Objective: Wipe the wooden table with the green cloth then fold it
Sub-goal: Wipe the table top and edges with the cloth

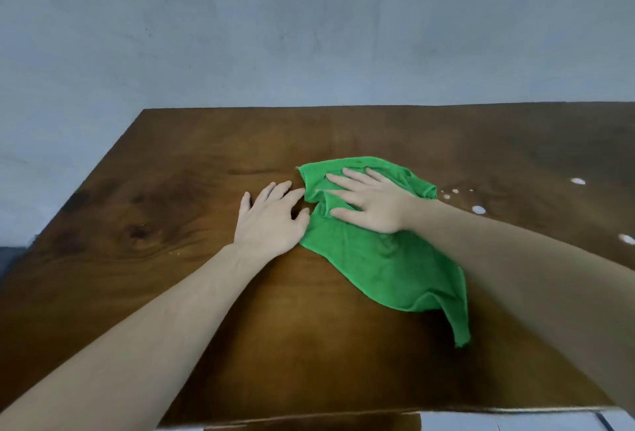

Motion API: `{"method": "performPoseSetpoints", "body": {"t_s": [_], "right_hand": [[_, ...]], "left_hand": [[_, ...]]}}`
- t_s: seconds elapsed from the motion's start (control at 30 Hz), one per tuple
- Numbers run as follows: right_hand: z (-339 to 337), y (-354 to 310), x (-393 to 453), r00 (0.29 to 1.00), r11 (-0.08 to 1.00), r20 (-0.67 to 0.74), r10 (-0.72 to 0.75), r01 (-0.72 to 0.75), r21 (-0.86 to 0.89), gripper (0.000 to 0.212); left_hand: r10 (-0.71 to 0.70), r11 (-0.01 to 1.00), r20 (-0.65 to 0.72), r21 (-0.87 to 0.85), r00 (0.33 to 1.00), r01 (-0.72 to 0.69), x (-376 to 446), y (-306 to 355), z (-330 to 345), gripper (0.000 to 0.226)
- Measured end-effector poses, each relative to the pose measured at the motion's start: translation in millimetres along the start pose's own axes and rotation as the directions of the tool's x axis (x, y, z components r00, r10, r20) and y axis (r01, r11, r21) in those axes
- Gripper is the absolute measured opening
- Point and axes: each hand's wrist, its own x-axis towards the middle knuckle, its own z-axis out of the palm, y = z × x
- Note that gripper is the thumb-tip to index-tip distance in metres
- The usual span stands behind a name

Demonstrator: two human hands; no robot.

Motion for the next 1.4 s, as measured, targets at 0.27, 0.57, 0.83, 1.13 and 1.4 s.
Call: {"method": "performPoseSetpoints", "body": {"t_s": [0.27, 0.57, 0.83, 1.13, 1.4], "right_hand": [[-18, 90, 80, 0.988, 0.989, -0.034, 0.151, -0.15, 0.015, 0.074], [-20, 43, 88, 0.999, 0.999, -0.004, 0.047, -0.047, -0.006, 0.068], [1, 20, -4, 0.986, 0.986, -0.006, -0.166, 0.166, -0.029, 0.07], [-13, 49, 58, 0.981, 0.981, -0.023, -0.192, 0.192, -0.028, 0.07], [-38, 113, 164, 0.989, 0.989, -0.024, -0.147, 0.147, -0.02, 0.071]], "left_hand": [[-0.093, 0.995, -0.101, 0.02, 0.991, 0.095, 13, 13, 10, 0.051], [-0.097, 0.994, -0.141, 0.033, 0.985, 0.103, 12, 16, 11, 0.049], [-0.069, 0.997, -0.086, 0.026, 0.994, 0.072, 13, 17, 9, 0.051], [-0.129, 0.991, -0.003, 0.044, 0.992, 0.129, 45, 26, 2, 0.058], [-0.24, 0.968, -0.096, 0.054, 0.966, 0.245, 97, 53, 16, 0.058]]}}
